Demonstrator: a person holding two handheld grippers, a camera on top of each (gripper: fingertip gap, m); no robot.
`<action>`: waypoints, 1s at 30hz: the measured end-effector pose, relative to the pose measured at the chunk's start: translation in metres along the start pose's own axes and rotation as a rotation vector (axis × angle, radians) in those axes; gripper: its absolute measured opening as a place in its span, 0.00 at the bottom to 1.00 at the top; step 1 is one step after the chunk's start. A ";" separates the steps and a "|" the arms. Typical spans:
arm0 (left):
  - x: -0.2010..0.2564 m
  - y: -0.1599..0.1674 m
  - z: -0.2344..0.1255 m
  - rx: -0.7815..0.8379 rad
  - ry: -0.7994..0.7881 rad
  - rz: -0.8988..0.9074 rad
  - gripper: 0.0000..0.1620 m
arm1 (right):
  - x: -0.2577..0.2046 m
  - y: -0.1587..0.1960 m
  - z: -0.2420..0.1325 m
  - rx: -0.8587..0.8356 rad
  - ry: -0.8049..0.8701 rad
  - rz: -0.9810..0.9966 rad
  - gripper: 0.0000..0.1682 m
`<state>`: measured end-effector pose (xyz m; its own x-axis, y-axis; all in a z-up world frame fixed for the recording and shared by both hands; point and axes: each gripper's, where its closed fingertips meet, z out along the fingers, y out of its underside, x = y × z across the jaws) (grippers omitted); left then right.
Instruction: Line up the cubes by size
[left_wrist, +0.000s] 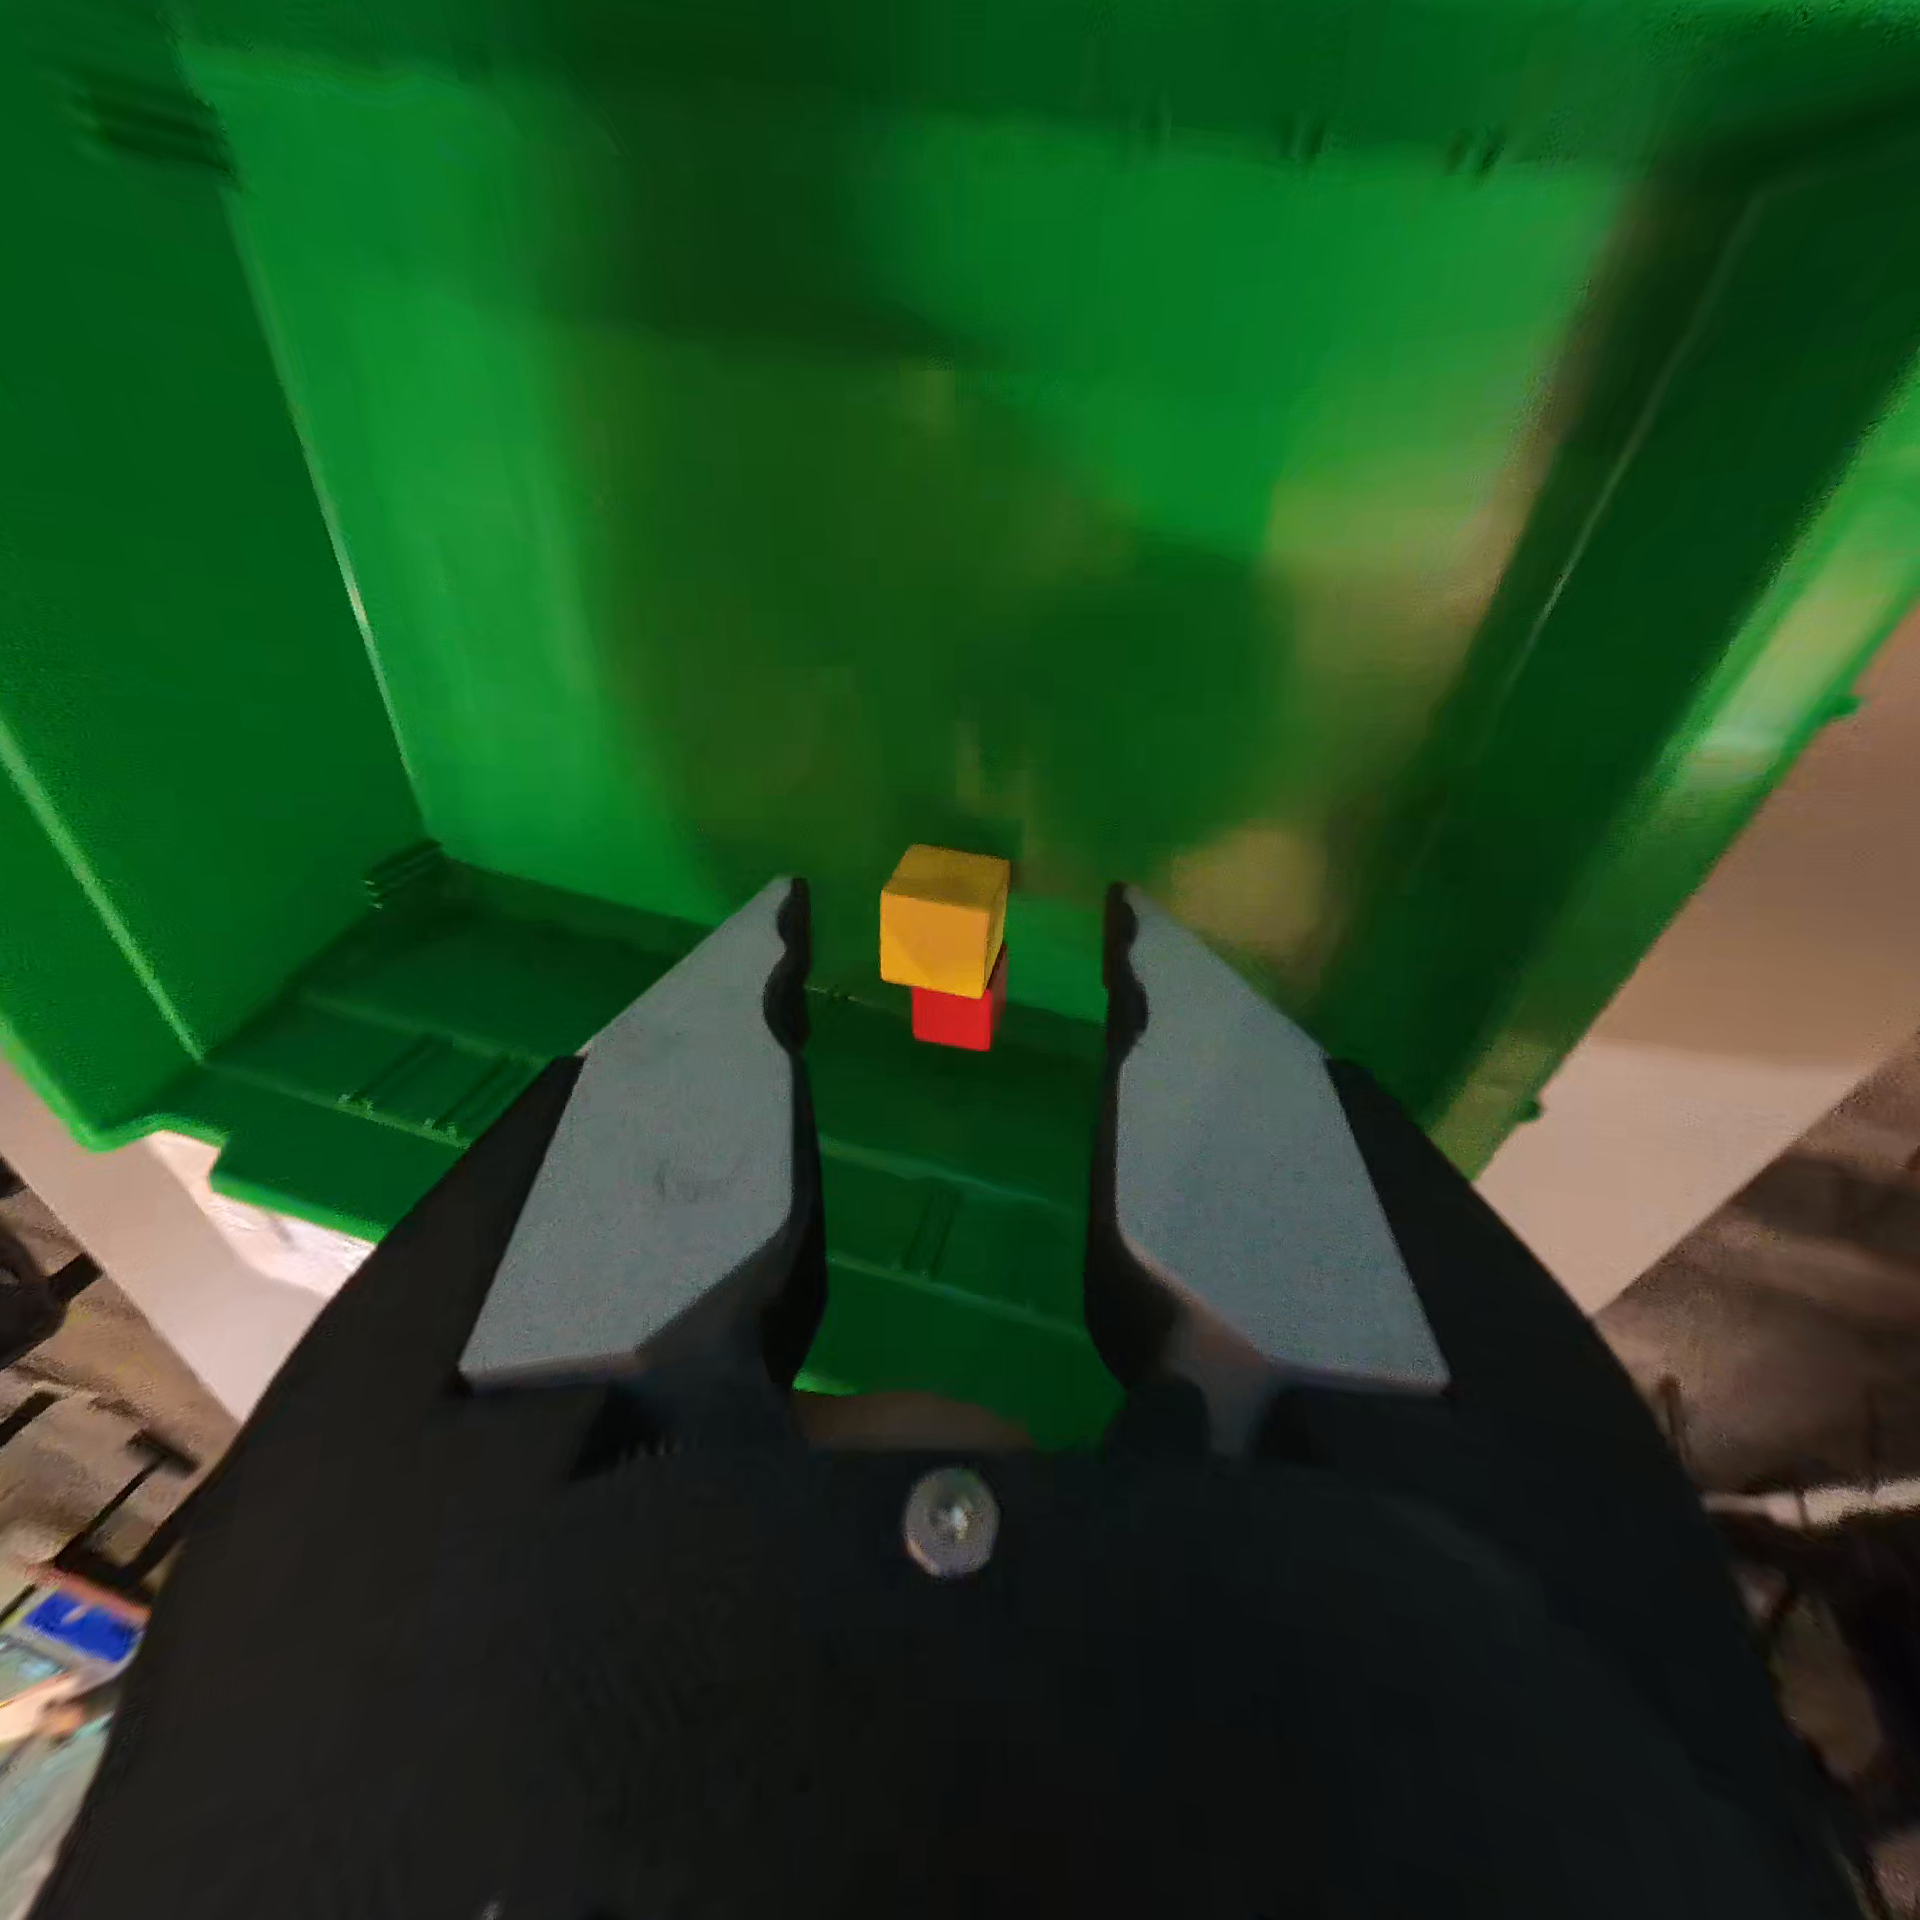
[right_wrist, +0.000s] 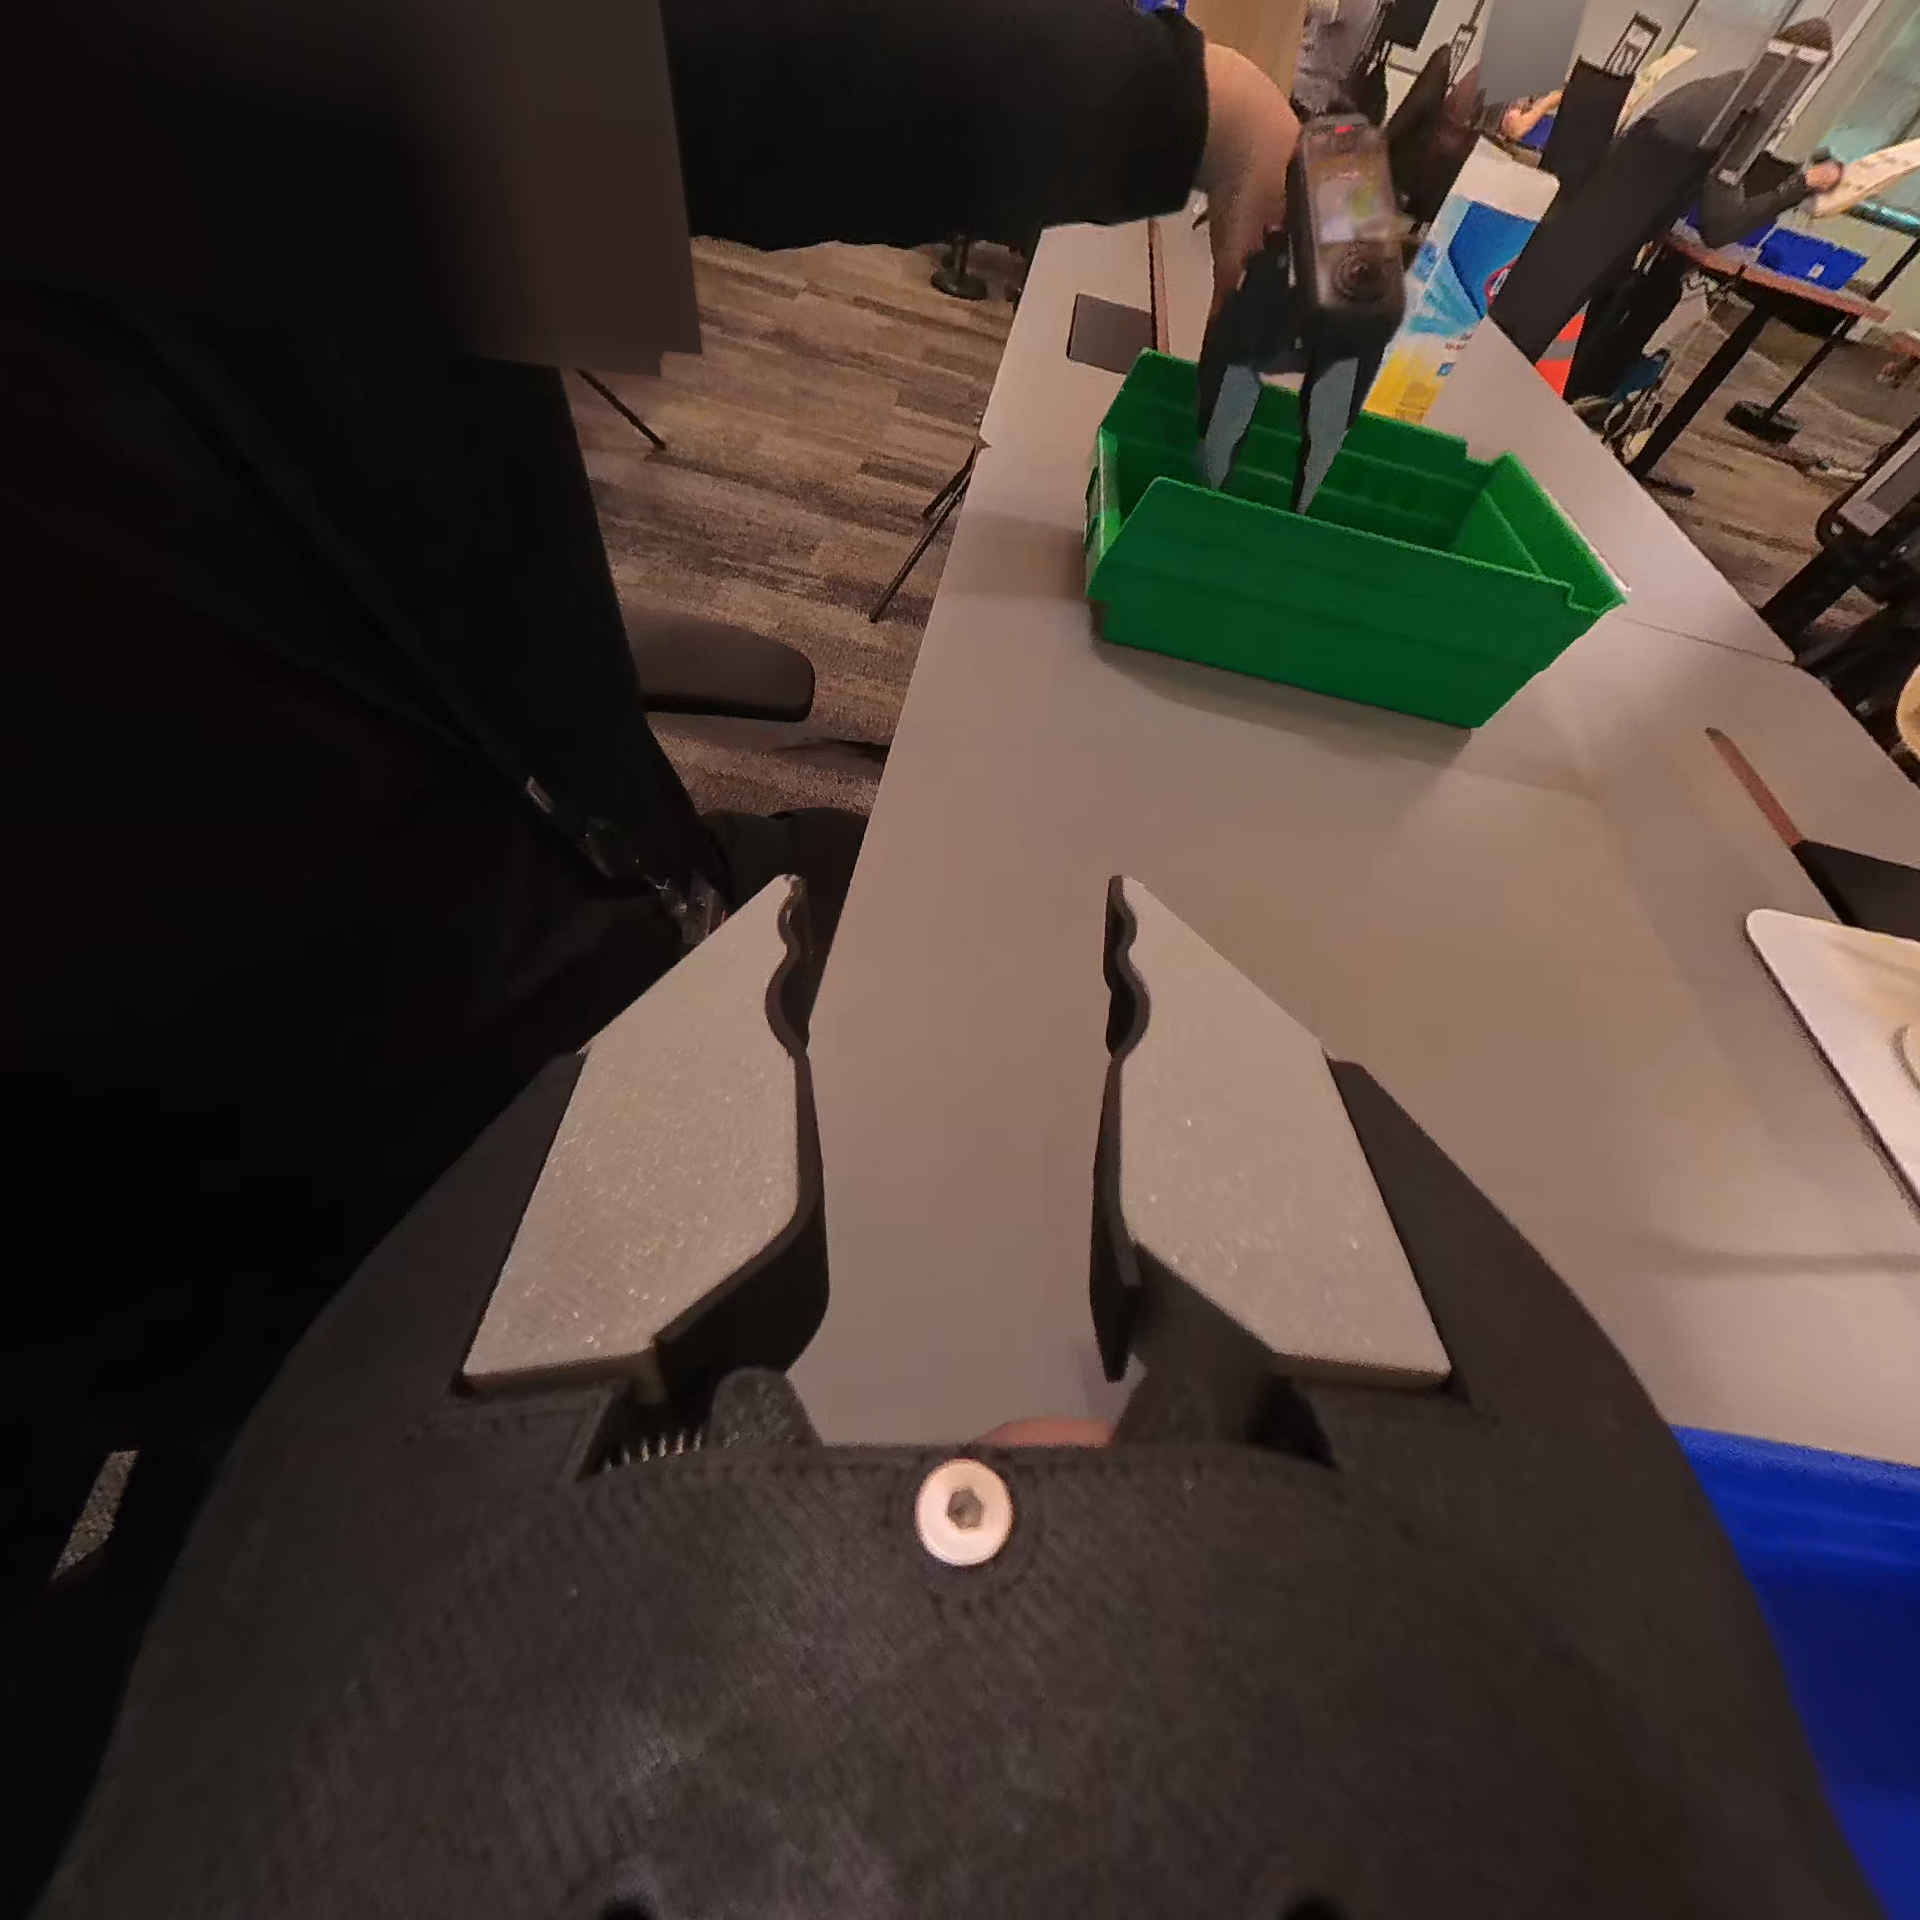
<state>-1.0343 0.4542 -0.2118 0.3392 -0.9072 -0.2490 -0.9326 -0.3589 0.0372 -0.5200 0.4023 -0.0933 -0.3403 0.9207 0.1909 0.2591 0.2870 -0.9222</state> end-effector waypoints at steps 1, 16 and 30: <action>0.000 0.004 0.006 -0.022 0.006 0.012 0.35 | 0.000 0.002 -0.001 -0.003 0.004 0.007 0.32; -0.034 -0.060 -0.055 0.332 -0.210 -0.005 0.16 | 0.033 -0.013 0.006 0.185 0.091 0.272 0.29; 0.099 -0.354 -0.239 1.449 -0.603 0.326 0.16 | 0.095 -0.089 0.094 0.332 -0.005 0.672 0.29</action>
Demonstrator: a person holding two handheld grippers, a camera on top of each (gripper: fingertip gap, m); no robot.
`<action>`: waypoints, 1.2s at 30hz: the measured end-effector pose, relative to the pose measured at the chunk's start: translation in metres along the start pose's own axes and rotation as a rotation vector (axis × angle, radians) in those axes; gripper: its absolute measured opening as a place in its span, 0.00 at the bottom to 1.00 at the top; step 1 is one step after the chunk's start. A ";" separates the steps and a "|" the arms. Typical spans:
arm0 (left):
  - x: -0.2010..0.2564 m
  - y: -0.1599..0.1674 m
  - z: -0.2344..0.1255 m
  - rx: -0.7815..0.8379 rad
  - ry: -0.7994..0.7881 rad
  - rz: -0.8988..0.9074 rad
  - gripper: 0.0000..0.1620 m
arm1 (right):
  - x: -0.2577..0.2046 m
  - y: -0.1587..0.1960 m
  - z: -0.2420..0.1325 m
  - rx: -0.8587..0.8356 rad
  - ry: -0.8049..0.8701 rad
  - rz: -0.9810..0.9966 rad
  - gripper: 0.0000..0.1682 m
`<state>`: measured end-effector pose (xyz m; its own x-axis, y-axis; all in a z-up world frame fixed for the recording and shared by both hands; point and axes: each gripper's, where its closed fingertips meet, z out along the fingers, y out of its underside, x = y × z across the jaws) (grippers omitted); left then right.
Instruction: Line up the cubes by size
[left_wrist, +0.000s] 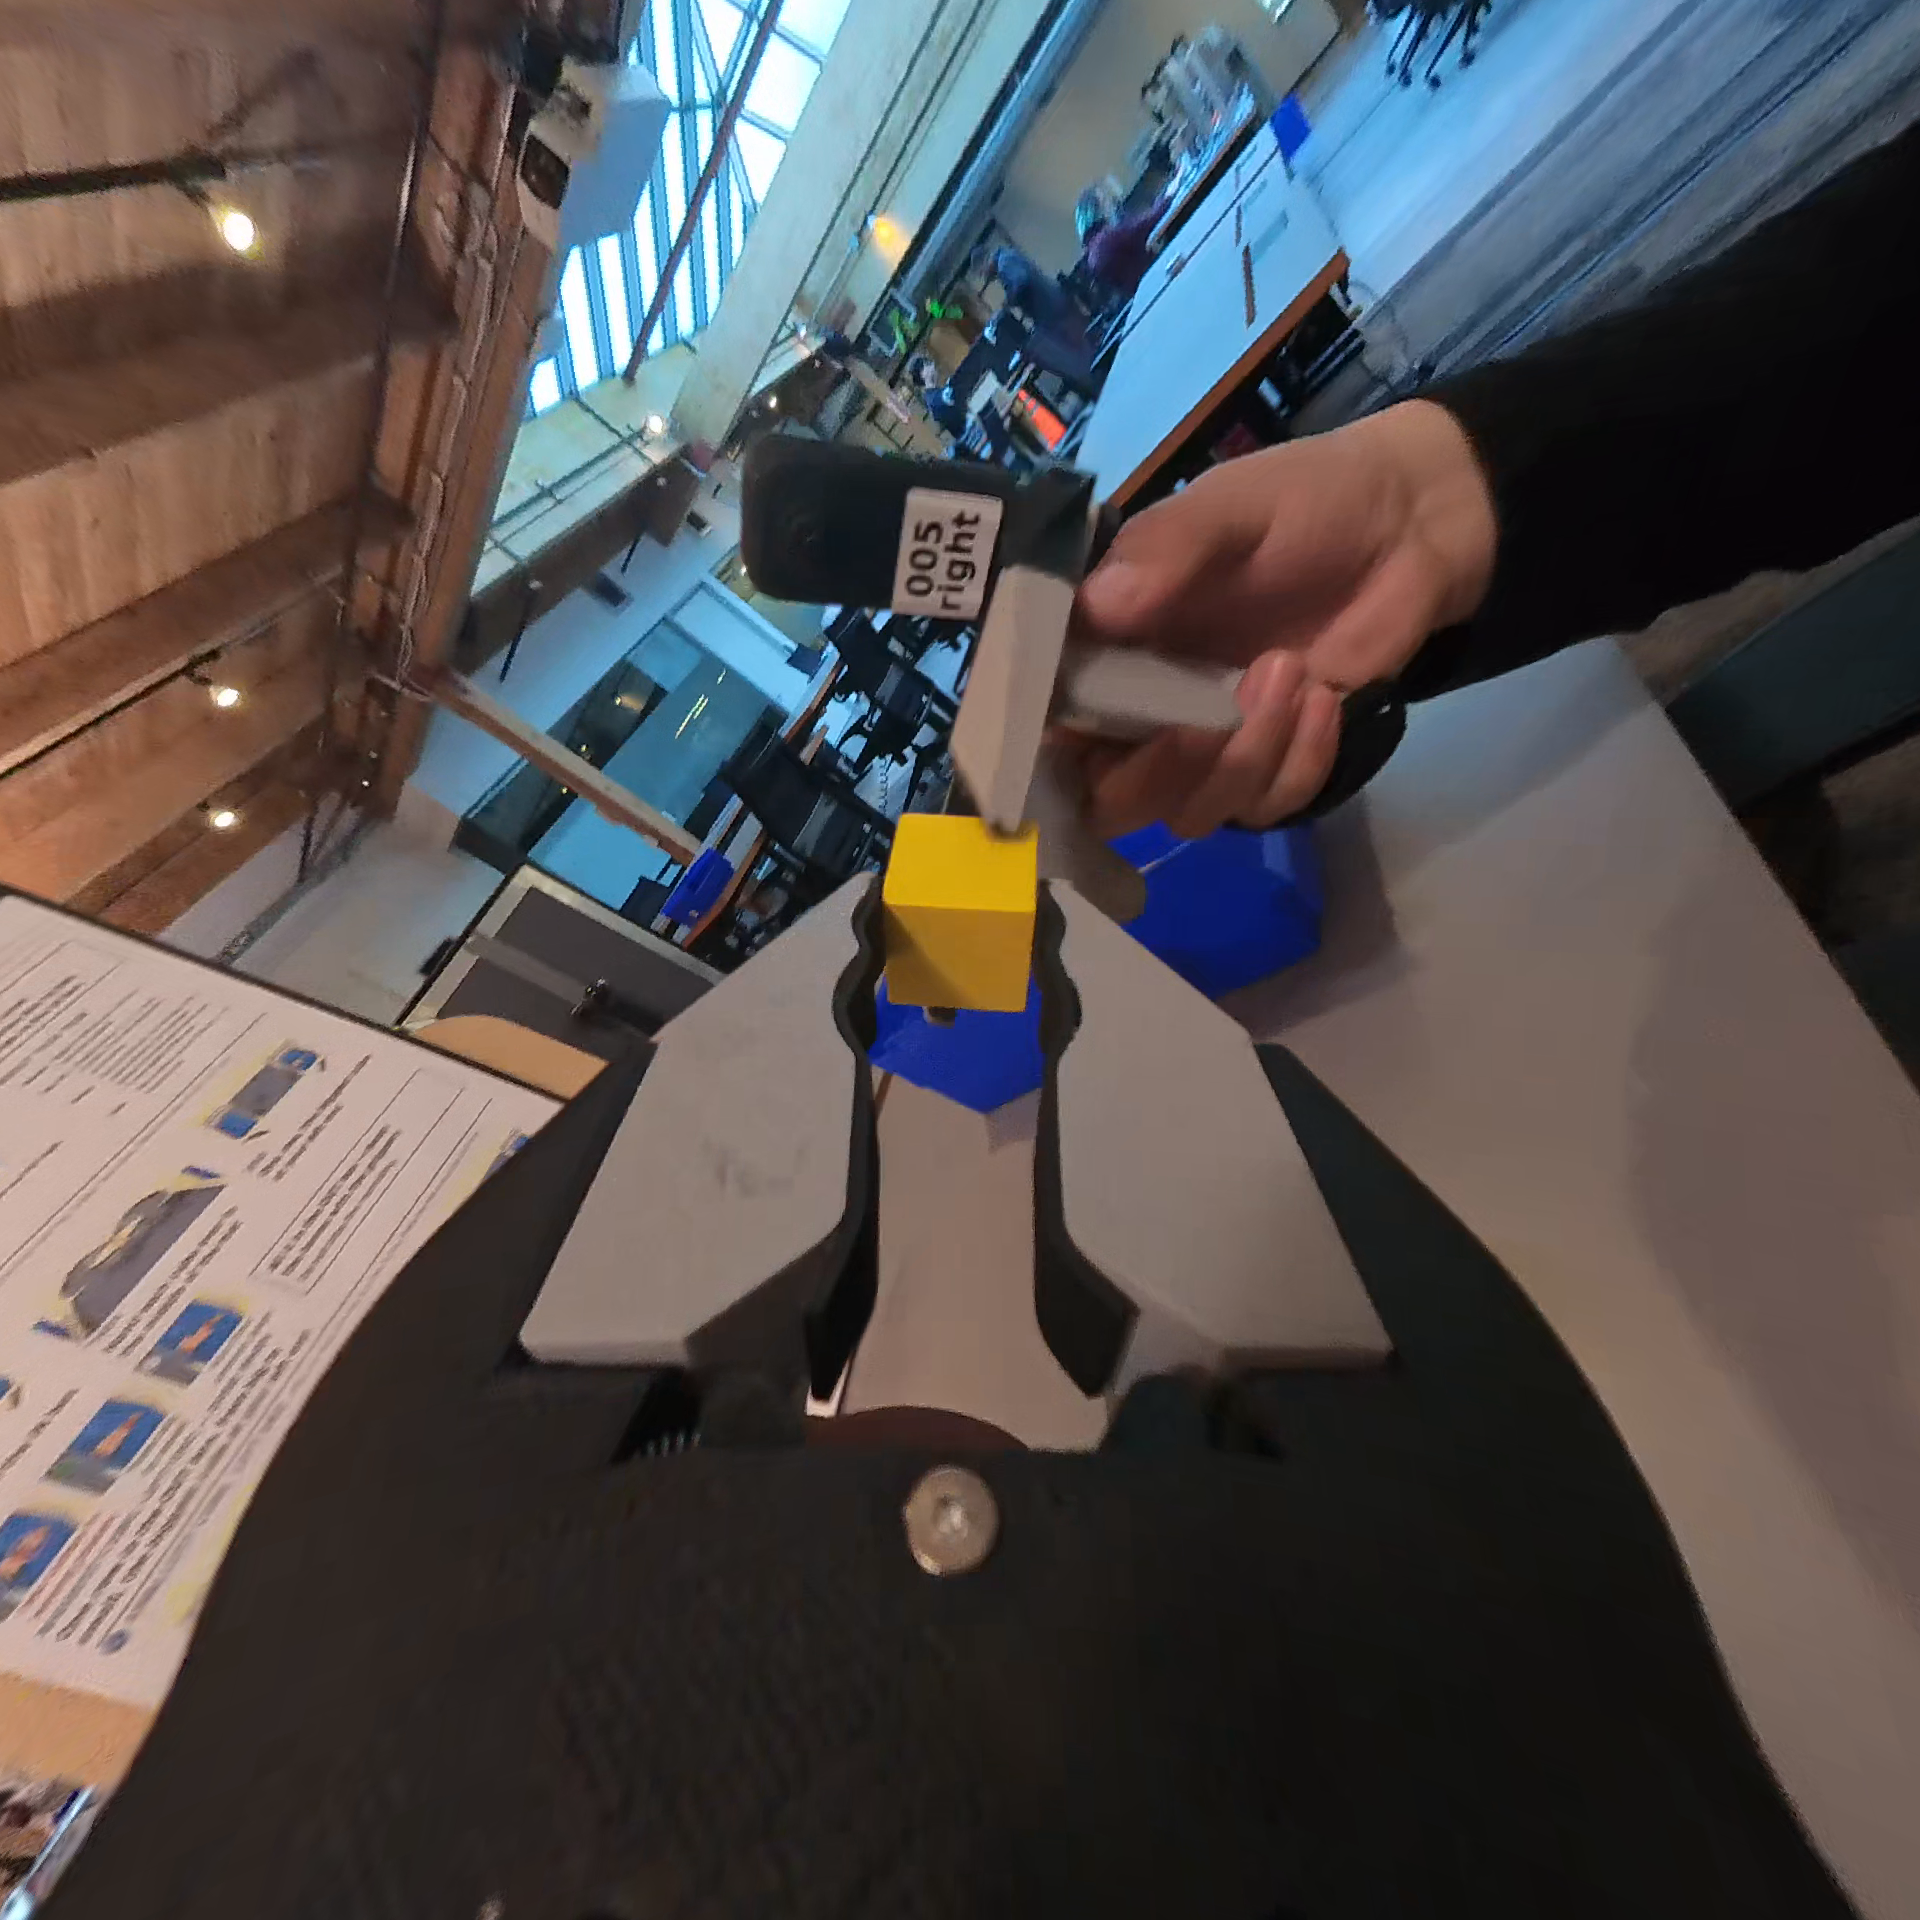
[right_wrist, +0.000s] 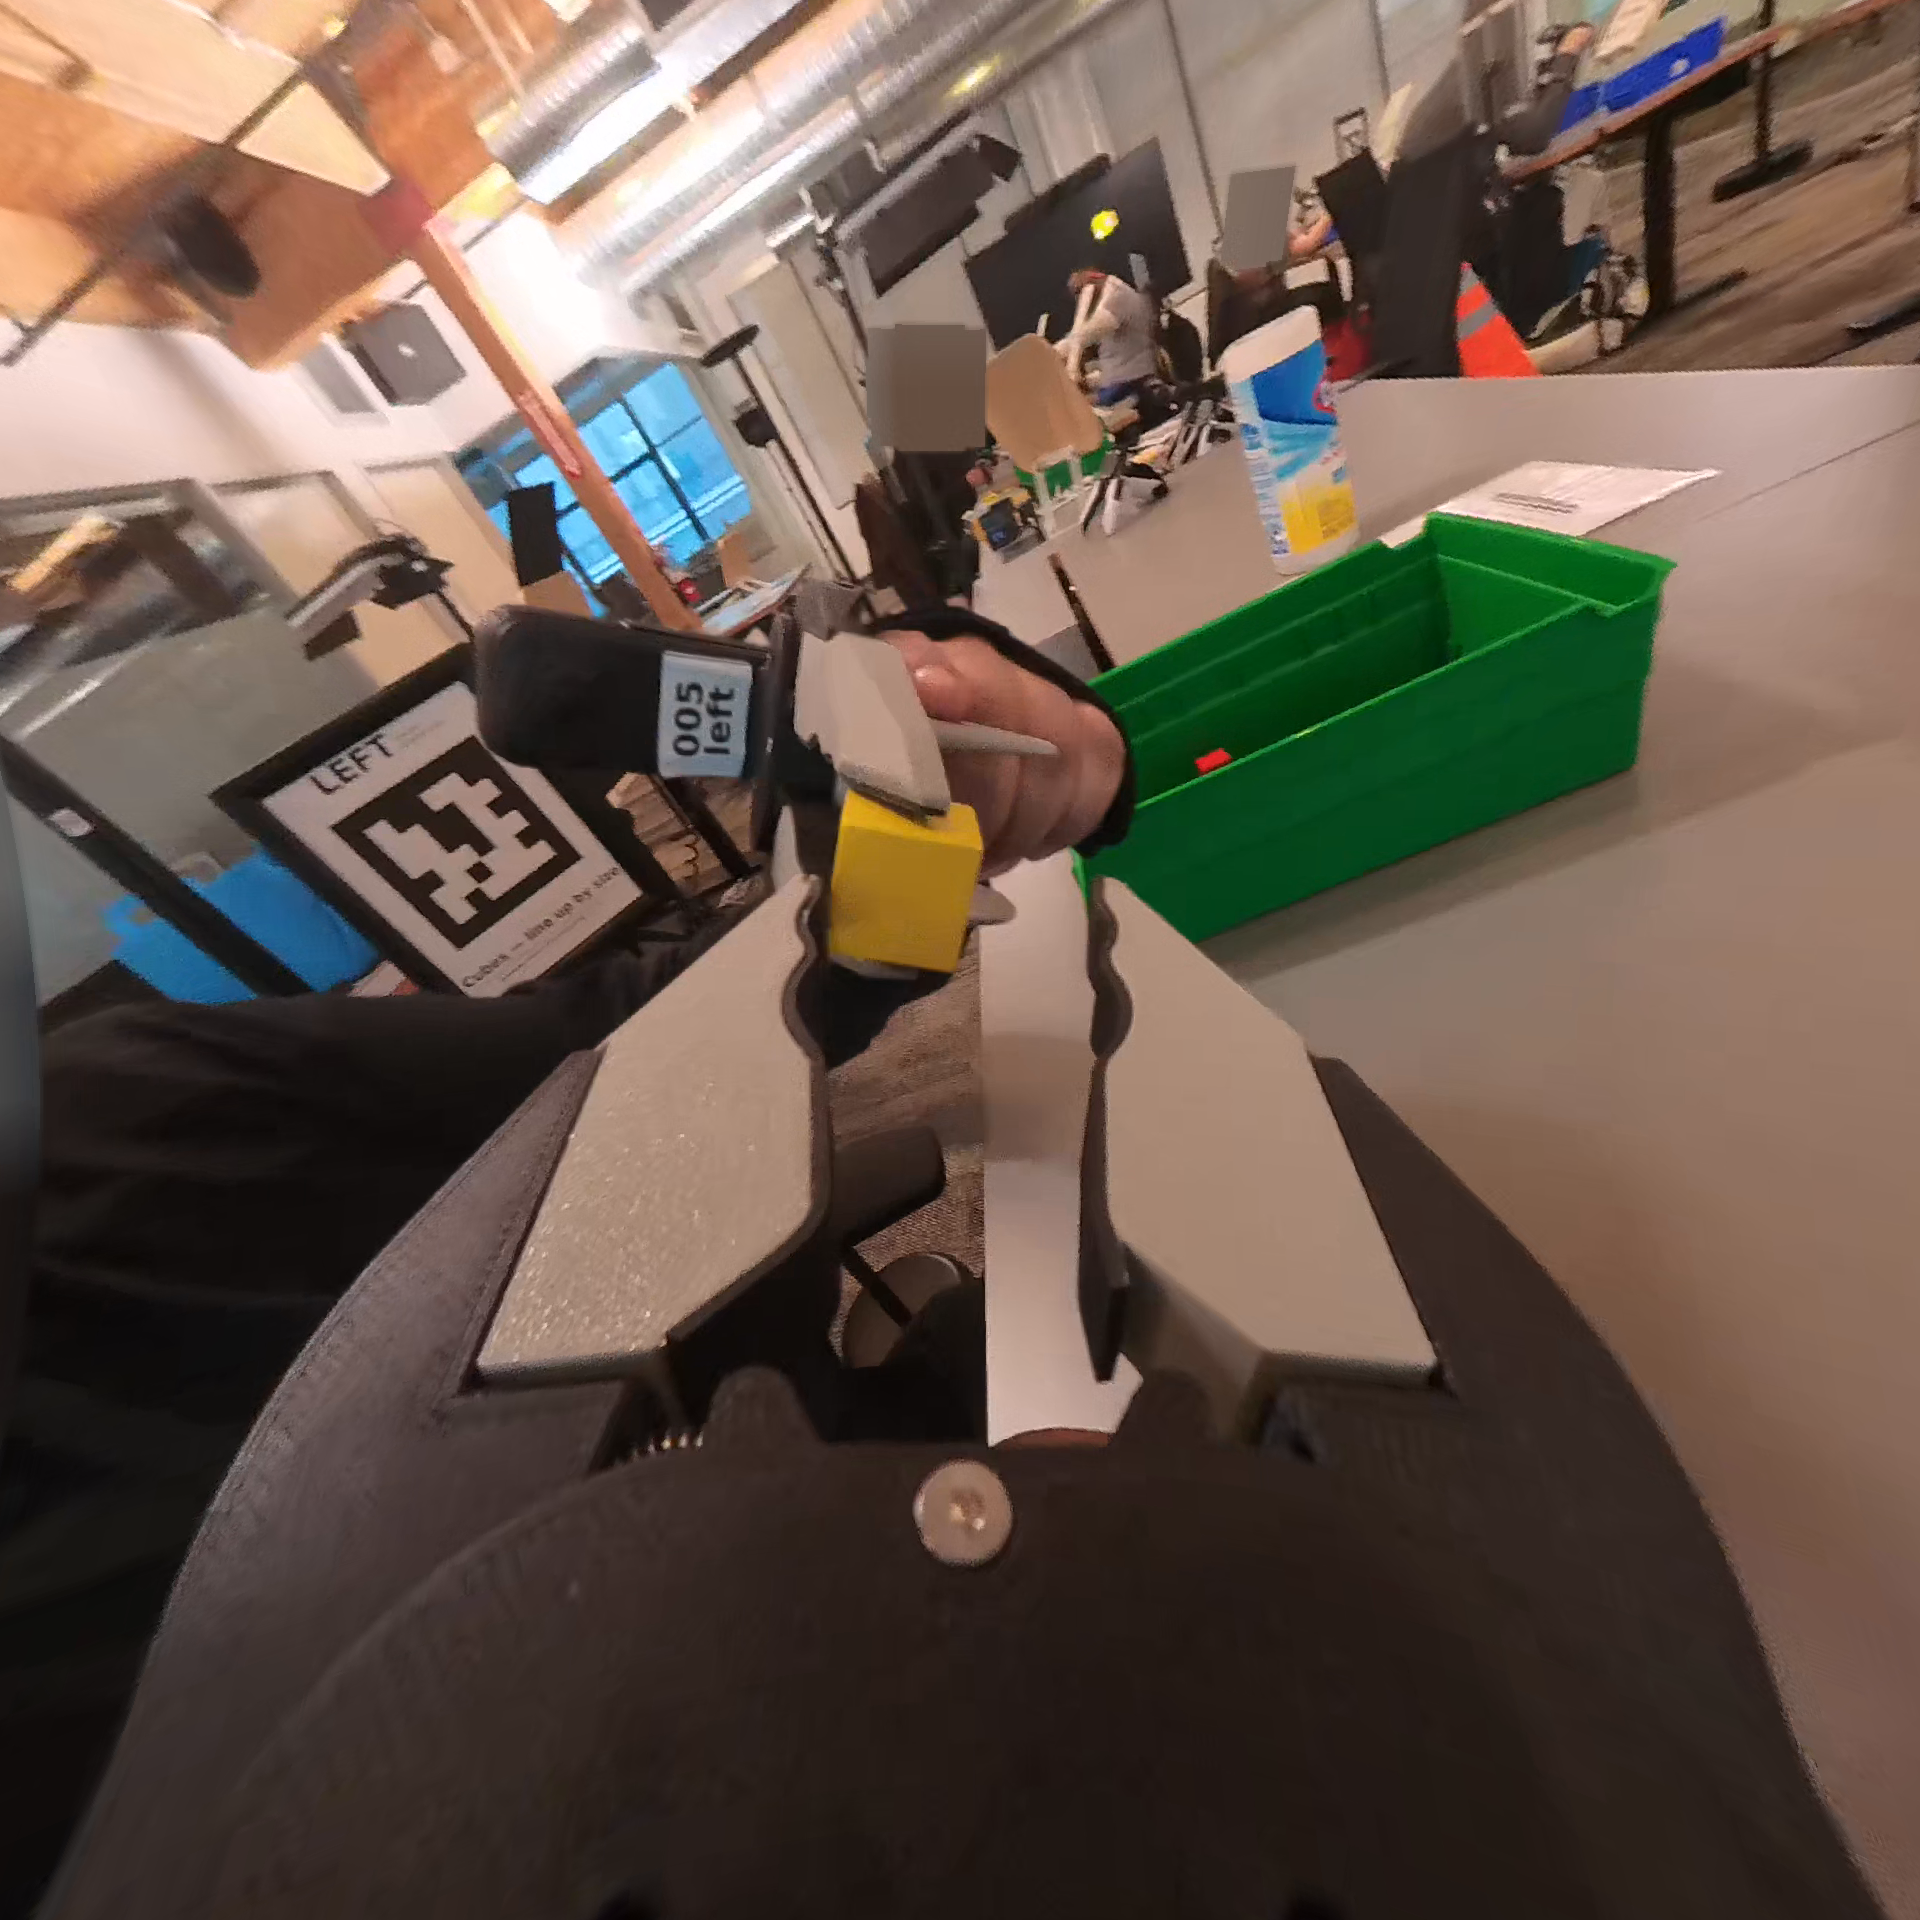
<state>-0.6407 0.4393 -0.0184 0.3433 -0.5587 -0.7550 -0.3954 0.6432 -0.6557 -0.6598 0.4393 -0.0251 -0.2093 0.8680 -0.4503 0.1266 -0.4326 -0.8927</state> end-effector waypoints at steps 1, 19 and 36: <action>0.001 0.001 0.004 0.000 -0.004 -0.001 0.16 | -0.003 0.001 0.000 -0.002 -0.026 0.001 0.23; 0.066 0.084 -0.005 -0.138 0.063 -0.384 0.02 | 0.110 0.013 -0.243 -0.597 0.751 -0.321 0.15; 0.106 0.122 0.005 -0.221 0.150 -0.514 0.09 | 0.205 0.133 -0.320 -1.429 0.591 -0.476 0.16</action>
<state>-0.6479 0.4612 -0.1789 0.4200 -0.8488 -0.3210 -0.3844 0.1540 -0.9102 -0.3760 0.6379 -0.2303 -0.1514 0.9639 0.2191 0.9853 0.1648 -0.0440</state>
